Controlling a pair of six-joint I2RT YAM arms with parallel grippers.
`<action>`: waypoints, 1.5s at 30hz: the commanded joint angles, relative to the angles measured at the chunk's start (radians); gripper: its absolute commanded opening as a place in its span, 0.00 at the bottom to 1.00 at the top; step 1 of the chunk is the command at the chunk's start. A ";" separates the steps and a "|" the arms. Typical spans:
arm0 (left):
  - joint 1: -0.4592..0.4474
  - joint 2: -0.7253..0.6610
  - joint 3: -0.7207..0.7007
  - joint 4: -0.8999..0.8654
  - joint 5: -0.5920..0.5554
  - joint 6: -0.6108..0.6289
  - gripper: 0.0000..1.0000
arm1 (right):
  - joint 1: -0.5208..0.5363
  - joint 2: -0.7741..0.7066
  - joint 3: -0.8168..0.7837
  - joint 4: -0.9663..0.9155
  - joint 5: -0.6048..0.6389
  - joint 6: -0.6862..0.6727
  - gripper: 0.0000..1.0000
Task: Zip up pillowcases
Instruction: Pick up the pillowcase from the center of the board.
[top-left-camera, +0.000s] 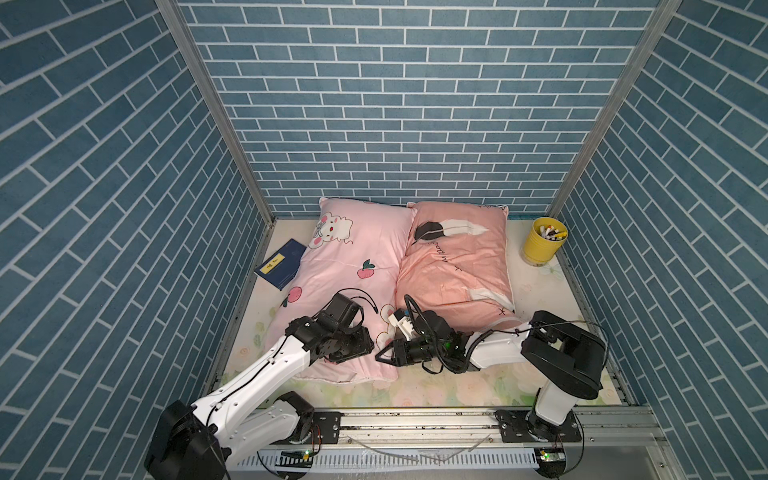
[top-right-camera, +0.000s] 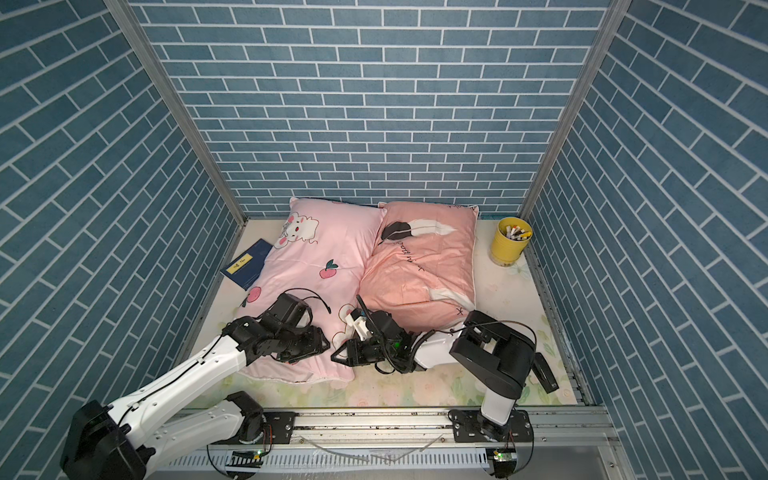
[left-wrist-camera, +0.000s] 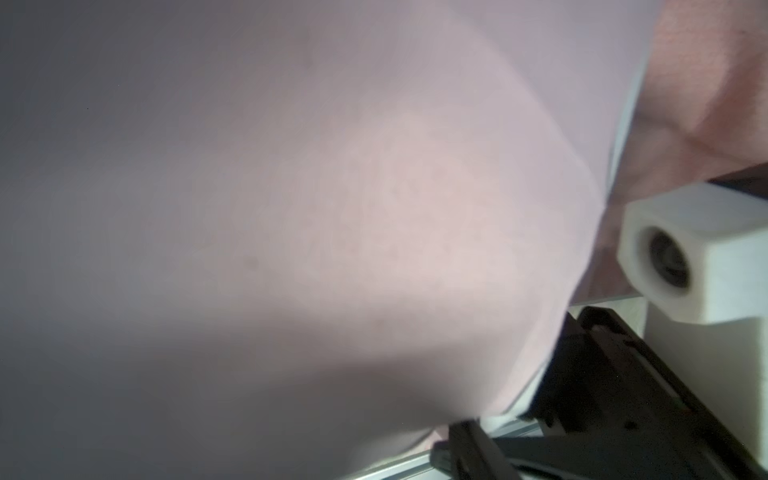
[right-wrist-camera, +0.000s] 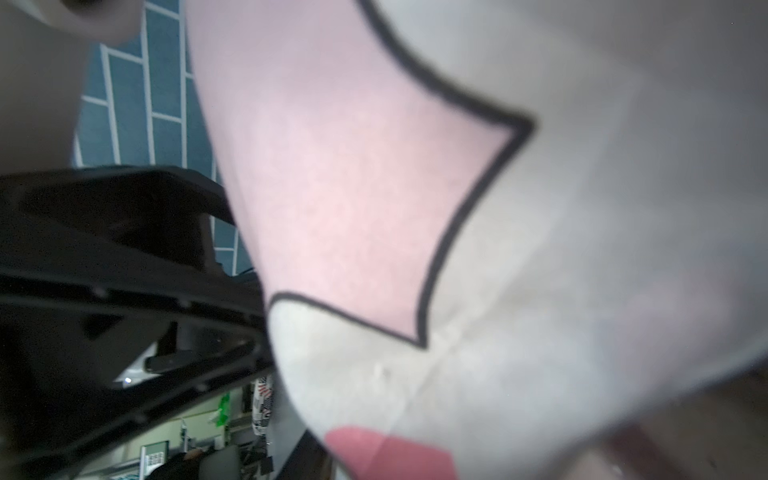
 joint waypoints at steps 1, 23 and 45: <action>0.007 0.001 -0.004 0.058 0.001 -0.021 0.57 | -0.012 -0.066 0.004 -0.121 0.008 0.008 0.20; -0.029 0.190 0.042 0.530 0.144 -0.156 0.52 | -0.445 -0.360 0.217 -0.834 -0.080 -0.287 0.15; -0.005 0.323 0.122 0.589 0.132 -0.139 0.49 | -0.442 -0.517 0.007 -0.809 0.078 -0.525 0.74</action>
